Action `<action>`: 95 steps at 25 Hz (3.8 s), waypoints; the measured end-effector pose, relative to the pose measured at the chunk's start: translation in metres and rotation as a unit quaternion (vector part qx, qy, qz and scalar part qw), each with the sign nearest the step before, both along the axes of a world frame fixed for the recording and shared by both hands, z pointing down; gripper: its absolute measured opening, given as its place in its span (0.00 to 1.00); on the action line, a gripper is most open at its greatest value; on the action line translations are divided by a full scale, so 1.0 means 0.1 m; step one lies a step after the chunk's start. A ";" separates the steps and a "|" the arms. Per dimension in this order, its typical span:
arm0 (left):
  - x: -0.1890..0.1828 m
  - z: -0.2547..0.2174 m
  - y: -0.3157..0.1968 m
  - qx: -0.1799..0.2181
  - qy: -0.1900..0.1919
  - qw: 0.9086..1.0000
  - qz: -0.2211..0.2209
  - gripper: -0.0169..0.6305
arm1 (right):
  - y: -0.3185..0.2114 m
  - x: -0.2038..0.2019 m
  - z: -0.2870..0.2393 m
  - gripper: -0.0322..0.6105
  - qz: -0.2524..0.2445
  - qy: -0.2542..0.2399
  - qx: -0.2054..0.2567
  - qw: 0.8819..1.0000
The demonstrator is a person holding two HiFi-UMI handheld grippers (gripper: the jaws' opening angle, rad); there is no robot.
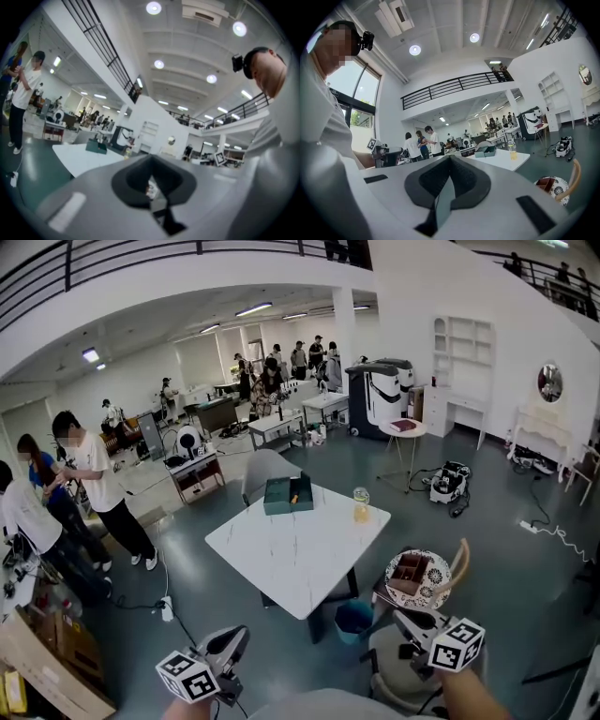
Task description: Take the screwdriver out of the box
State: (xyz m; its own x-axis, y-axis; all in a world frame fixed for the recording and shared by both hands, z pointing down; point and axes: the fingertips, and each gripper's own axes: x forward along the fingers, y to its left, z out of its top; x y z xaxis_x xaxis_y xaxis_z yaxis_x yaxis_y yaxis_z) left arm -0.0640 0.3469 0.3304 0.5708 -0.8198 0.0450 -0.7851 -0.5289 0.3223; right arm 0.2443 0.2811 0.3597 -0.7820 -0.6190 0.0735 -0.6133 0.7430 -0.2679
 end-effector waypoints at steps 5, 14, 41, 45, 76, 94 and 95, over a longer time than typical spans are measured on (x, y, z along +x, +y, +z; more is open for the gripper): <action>0.05 0.04 0.03 -0.004 -0.004 1.000 0.001 0.03 | -0.06 -0.02 0.03 0.06 -0.010 0.009 -0.004 1.000; -0.39 0.22 -0.37 -0.008 0.020 1.000 0.009 0.03 | -0.45 -0.51 0.12 0.06 -0.010 0.036 -0.009 0.999; -2.33 0.41 -2.25 0.008 0.056 0.995 0.077 0.03 | -2.01 -2.34 -0.21 0.06 0.069 0.081 -0.014 0.994; -2.49 0.48 -2.25 0.002 0.060 0.996 0.060 0.03 | -2.13 -2.45 -0.14 0.06 0.058 0.085 -0.023 0.994; -0.76 0.69 -4.15 -0.082 -0.002 0.994 -0.071 0.03 | -4.70 -1.56 0.63 0.06 -0.111 0.029 -0.040 0.993; -0.97 1.51 -5.28 -0.178 -0.060 0.982 0.021 0.03 | -5.42 -2.00 1.06 0.06 -0.079 0.072 -0.058 0.993; -0.95 1.54 -5.42 -0.184 -0.068 0.980 0.031 0.03 | -5.44 -2.02 1.04 0.06 -0.076 0.078 -0.058 0.992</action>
State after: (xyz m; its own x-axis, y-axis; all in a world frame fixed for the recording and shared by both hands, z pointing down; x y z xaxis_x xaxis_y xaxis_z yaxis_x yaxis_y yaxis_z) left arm -0.1590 -0.1948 0.4845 0.5879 -0.6973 0.4101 -0.8036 -0.4453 0.3948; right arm 0.0427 -0.2627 0.4640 -0.8388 -0.4757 0.2650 -0.5379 0.7994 -0.2676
